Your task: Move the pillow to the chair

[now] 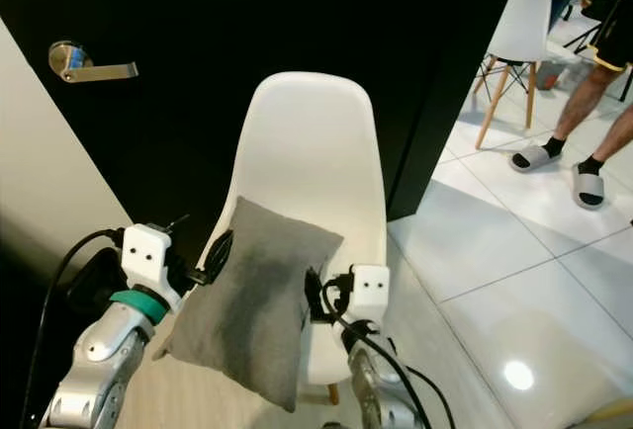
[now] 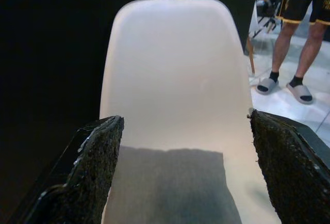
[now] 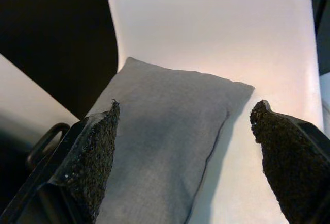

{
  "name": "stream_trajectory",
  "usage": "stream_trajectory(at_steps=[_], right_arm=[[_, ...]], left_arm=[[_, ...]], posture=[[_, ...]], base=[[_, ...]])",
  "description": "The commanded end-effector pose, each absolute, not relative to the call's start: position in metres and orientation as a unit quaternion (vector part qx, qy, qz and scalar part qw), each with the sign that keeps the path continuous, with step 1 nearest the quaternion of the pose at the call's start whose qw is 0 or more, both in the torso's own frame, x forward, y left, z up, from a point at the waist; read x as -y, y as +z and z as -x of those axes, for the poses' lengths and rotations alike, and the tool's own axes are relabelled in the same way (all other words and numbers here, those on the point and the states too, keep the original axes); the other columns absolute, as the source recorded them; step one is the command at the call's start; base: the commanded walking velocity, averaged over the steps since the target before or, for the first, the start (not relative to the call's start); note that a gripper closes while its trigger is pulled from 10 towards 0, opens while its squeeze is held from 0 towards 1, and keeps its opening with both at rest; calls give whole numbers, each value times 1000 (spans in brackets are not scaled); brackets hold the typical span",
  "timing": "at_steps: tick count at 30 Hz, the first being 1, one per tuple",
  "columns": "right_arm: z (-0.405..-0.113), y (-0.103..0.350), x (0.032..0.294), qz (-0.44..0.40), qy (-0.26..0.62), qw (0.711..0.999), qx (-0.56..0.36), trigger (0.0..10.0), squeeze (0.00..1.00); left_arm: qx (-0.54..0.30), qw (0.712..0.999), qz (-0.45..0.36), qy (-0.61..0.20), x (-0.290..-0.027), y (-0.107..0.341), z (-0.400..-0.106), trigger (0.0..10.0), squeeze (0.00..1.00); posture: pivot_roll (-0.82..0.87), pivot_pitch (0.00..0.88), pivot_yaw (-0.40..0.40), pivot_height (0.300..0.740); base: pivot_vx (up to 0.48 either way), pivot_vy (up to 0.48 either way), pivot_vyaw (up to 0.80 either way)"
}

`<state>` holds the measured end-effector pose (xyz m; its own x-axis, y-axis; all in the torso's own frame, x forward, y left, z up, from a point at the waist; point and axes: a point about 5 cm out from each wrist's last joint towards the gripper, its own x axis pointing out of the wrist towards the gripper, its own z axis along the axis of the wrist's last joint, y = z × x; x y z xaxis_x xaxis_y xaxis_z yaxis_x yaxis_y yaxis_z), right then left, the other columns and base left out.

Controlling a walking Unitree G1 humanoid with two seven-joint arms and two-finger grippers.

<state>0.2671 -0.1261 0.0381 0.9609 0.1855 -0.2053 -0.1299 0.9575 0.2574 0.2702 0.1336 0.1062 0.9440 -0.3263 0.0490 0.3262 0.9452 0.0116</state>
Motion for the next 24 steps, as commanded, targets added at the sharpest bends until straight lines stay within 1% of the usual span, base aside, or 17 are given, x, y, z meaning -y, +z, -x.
stream_trajectory(at_steps=[1, 24], right_arm=[[-265, 32, 126, -122, 75, 981, -131, 10000, 0], [-265, 29, 127, -113, 73, 982, -136, 10000, 0]], left_arm=[[9, 986, -9, -169, -135, 98, -268, 10000, 0], [2, 986, -14, -168, -137, 94, -268, 10000, 0]], posture=[[22, 36, 76, 740], [20, 40, 74, 740]], base=[[0, 0, 800], [0, 0, 800]])
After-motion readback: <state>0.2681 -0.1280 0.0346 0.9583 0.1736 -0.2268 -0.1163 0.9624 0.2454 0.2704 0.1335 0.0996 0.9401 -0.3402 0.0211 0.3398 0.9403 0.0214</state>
